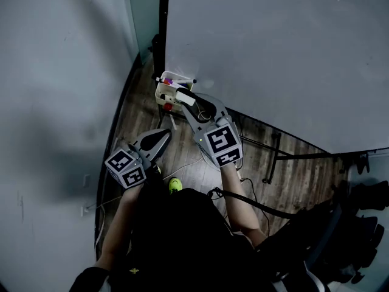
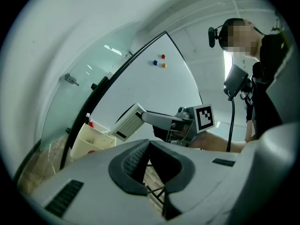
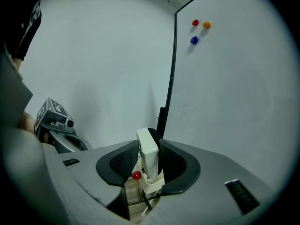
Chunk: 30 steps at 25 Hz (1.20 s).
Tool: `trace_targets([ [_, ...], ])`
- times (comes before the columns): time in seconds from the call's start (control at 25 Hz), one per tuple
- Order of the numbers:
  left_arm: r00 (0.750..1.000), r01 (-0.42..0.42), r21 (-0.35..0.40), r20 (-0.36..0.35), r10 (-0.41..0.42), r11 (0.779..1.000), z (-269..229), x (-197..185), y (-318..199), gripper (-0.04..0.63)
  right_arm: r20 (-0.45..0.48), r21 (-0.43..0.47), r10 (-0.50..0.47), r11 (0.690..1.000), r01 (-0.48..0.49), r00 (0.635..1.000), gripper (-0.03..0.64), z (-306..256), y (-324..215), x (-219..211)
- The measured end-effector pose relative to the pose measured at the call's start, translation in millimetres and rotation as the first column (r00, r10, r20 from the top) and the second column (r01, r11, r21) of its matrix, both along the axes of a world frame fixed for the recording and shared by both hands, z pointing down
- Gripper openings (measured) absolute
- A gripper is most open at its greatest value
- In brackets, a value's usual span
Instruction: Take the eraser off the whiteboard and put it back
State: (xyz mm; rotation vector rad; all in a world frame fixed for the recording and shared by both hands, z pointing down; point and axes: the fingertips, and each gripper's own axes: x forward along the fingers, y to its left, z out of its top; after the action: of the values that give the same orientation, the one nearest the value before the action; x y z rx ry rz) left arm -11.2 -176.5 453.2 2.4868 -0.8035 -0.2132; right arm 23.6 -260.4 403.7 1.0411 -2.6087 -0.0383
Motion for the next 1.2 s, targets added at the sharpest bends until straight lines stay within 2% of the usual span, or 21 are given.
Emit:
trace_targets([
  [1.2,0.999,-0.01,-0.092,-0.034,0.006,0.996,27.3,-25.3,-6.4,0.0,-0.035,-0.11,0.015,0.994,-0.018,0.999,0.147,59.6,-28.9,-15.5],
])
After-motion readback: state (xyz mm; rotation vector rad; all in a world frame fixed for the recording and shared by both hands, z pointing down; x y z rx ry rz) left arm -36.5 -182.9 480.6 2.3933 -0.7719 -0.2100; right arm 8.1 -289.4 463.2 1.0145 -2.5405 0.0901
